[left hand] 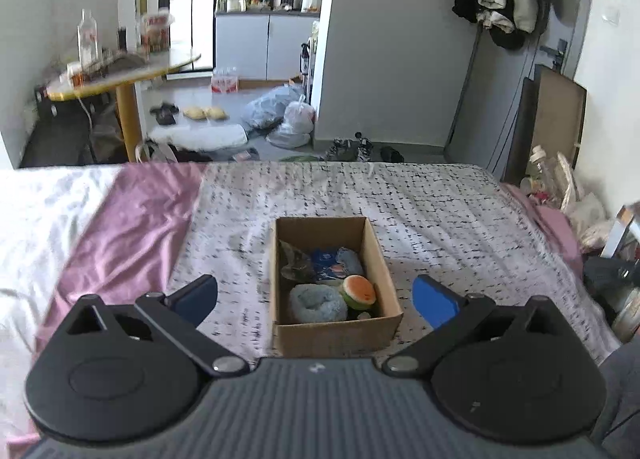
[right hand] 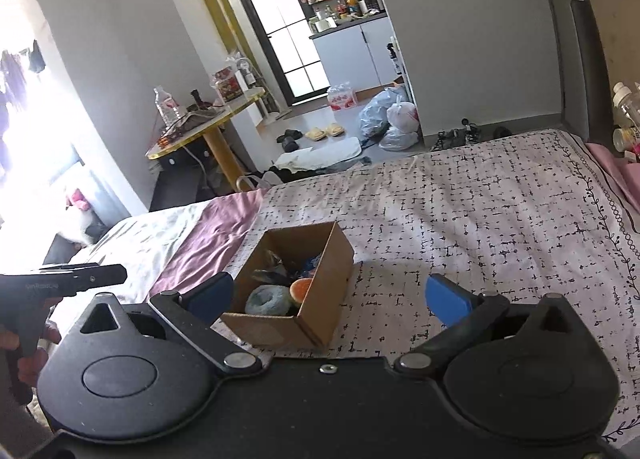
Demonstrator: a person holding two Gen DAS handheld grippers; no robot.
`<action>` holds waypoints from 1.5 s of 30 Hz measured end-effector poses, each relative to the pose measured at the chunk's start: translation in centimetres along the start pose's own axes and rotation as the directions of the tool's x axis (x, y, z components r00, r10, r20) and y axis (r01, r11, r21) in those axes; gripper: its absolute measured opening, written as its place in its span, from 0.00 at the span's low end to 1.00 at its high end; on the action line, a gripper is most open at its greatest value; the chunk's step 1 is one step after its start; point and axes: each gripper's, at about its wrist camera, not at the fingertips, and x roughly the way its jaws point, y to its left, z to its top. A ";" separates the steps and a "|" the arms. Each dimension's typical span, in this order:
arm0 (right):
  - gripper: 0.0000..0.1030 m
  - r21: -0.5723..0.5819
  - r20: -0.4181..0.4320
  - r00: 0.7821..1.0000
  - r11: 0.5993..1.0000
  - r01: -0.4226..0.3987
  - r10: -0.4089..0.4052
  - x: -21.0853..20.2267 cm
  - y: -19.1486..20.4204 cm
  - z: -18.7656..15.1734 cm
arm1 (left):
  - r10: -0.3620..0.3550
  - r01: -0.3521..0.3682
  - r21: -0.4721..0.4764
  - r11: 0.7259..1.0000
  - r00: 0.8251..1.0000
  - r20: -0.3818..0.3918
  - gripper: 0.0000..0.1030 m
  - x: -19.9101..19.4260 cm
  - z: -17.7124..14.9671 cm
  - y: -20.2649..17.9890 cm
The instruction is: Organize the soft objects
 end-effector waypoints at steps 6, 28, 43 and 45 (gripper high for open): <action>1.00 -0.021 -0.004 0.999 0.999 -0.037 0.037 -1.5 0.1 -0.1 | 0.018 -0.018 -0.019 1.000 1.000 -0.009 1.00 -1.5 -1.6 -0.4; 1.00 -0.145 -0.029 0.996 0.986 -0.084 0.081 -5.7 2.5 -0.7 | 0.100 -0.092 -0.172 0.981 0.994 0.039 1.00 -8.4 -3.4 -2.4; 1.00 -0.197 -0.035 0.998 0.979 -0.050 0.044 -6.8 2.7 -1.4 | 0.088 -0.083 -0.142 0.986 0.996 0.026 1.00 -8.3 -5.0 -5.7; 1.00 -0.193 -0.036 0.998 0.980 -0.056 0.050 -6.9 2.5 -1.2 | 0.106 -0.101 -0.143 0.985 0.994 0.028 1.00 -8.3 -5.0 -5.9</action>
